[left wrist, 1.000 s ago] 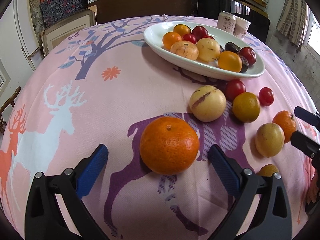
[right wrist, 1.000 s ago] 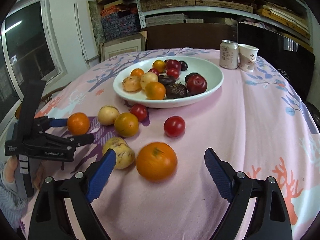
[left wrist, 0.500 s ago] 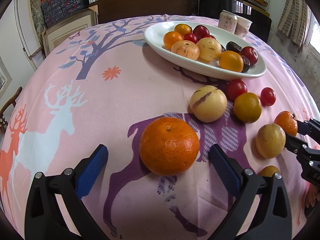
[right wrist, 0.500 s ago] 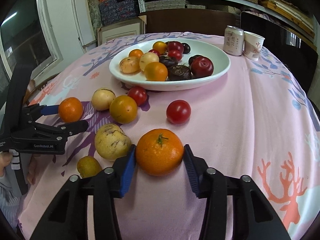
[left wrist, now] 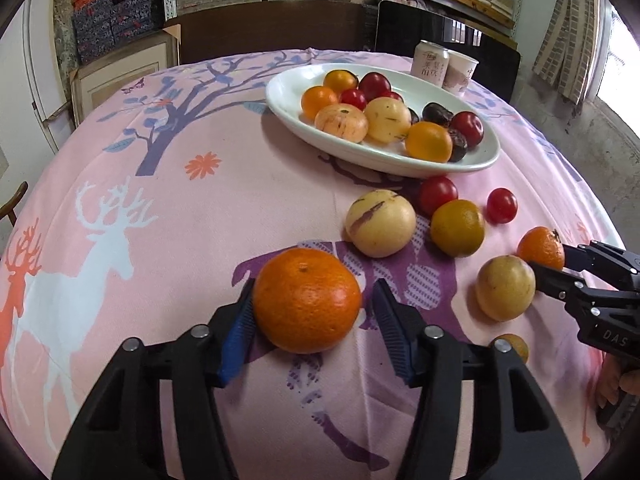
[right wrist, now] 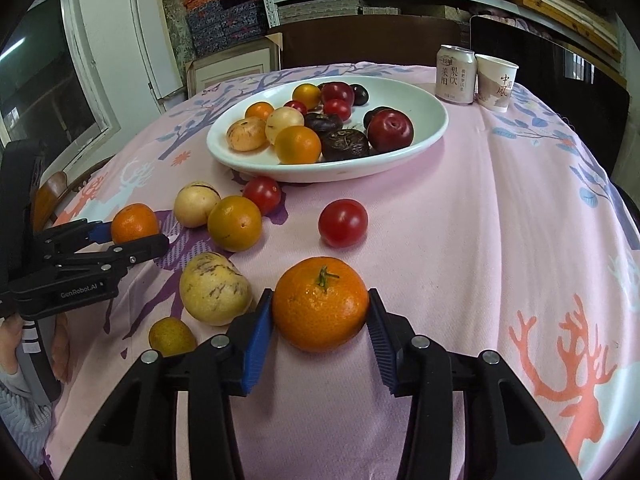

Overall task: Organize fruits
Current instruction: 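Grasp the large orange with the left gripper while the right gripper grasps the tangerine, then carry both fruits onto the white plate and open both grippers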

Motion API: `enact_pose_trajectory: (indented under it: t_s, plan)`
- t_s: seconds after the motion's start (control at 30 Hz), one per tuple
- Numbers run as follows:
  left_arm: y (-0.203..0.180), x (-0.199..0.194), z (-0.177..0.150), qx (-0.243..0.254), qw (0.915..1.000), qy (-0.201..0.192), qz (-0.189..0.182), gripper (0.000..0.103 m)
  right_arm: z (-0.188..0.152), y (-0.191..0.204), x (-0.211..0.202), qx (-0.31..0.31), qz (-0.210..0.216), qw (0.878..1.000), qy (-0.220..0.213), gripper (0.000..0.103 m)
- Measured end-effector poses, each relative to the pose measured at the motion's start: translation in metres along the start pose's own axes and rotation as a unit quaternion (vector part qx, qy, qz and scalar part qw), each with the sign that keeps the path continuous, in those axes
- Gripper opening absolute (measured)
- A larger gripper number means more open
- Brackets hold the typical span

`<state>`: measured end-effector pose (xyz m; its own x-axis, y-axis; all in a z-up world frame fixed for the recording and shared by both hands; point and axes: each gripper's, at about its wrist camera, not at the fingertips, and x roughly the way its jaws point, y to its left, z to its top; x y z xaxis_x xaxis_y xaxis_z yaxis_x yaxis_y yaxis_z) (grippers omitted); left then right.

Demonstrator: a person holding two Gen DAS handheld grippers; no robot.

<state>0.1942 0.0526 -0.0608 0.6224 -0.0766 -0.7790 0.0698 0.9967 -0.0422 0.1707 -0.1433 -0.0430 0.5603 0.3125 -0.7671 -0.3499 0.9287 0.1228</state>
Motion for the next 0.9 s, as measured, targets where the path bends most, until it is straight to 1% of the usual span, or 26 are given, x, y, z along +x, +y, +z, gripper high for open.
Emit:
enact_pose_trajectory:
  t_s: [0.07, 0.1, 0.2, 0.33, 0.53, 0.77, 0.9]
  plan:
    - [0.001, -0.002, 0.000, -0.003, 1.0000, -0.005, 0.003, 0.047, 0.000, 0.000, 0.000, 0.002, 0.002, 1.000, 0.000, 0.047]
    - [0.000, -0.003, -0.001, -0.003, 1.0000, -0.007, 0.005, 0.047, 0.000, 0.000, 0.000, 0.002, 0.002, 1.000, 0.000, 0.047]
    - [-0.007, -0.006, -0.001, 0.011, 0.9998, -0.014, 0.006, 0.047, 0.000, -0.001, 0.000, 0.002, 0.002, 1.000, 0.000, 0.047]
    - [-0.018, -0.013, -0.003, 0.036, 0.9986, -0.031, 0.025, 0.047, 0.000, -0.001, -0.002, 0.004, 0.004, 1.000, -0.004, 0.046]
    - [-0.020, -0.023, -0.005, 0.040, 0.9974, -0.050, 0.032, 0.047, 0.000, -0.005, -0.007, 0.012, 0.007, 1.000, -0.016, 0.046]
    - [-0.027, -0.036, -0.002, 0.051, 0.9950, -0.077, 0.037, 0.047, 0.002, -0.010, -0.019, 0.023, 0.009, 0.999, -0.044, 0.046]
    - [-0.025, -0.043, 0.004, 0.045, 0.9942, -0.090, 0.037, 0.047, 0.005, -0.016, -0.028, 0.033, 0.010, 0.997, -0.065, 0.046]
